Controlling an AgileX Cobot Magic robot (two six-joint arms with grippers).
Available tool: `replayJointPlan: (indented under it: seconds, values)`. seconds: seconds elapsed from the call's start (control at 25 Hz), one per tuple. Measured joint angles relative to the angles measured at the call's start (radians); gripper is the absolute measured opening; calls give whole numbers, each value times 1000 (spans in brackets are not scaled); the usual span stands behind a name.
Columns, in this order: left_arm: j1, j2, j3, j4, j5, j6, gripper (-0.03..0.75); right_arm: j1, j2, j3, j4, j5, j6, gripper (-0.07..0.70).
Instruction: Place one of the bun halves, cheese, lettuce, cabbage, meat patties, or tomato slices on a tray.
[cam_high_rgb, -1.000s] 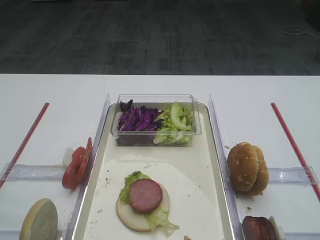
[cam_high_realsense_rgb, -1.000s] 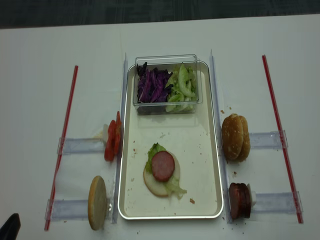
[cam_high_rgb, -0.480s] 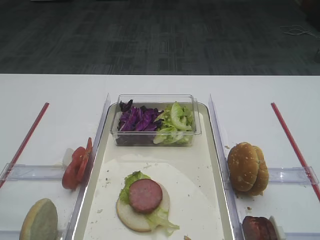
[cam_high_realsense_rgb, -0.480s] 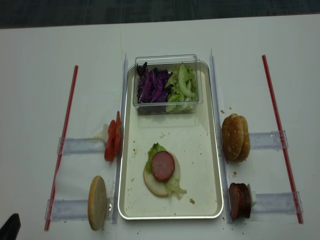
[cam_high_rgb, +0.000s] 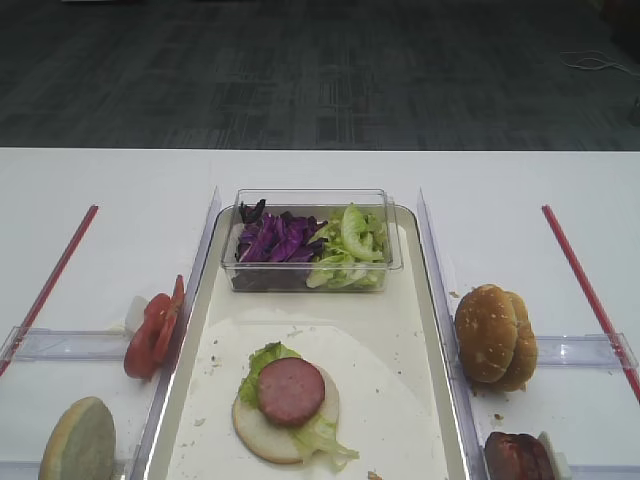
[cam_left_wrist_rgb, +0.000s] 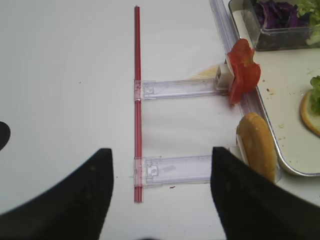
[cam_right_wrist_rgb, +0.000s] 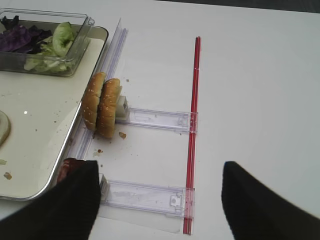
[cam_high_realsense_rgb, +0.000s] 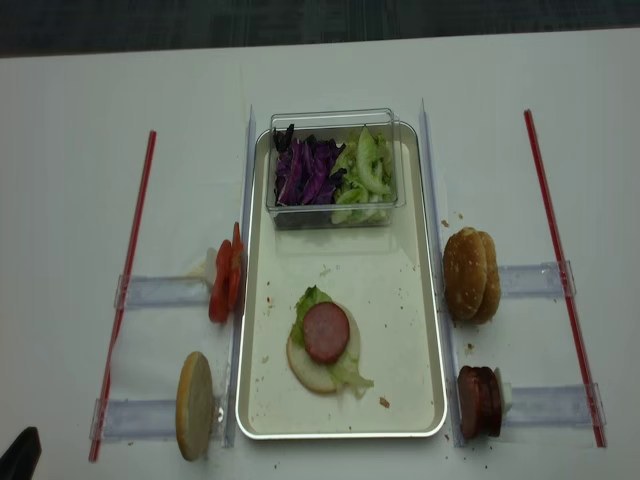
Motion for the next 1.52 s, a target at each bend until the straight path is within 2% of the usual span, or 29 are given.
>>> replayJointPlan:
  seconds: [1.52]
  values:
    - [0, 0, 0, 0, 0, -2, 430, 0, 0, 0, 0, 0, 0, 513]
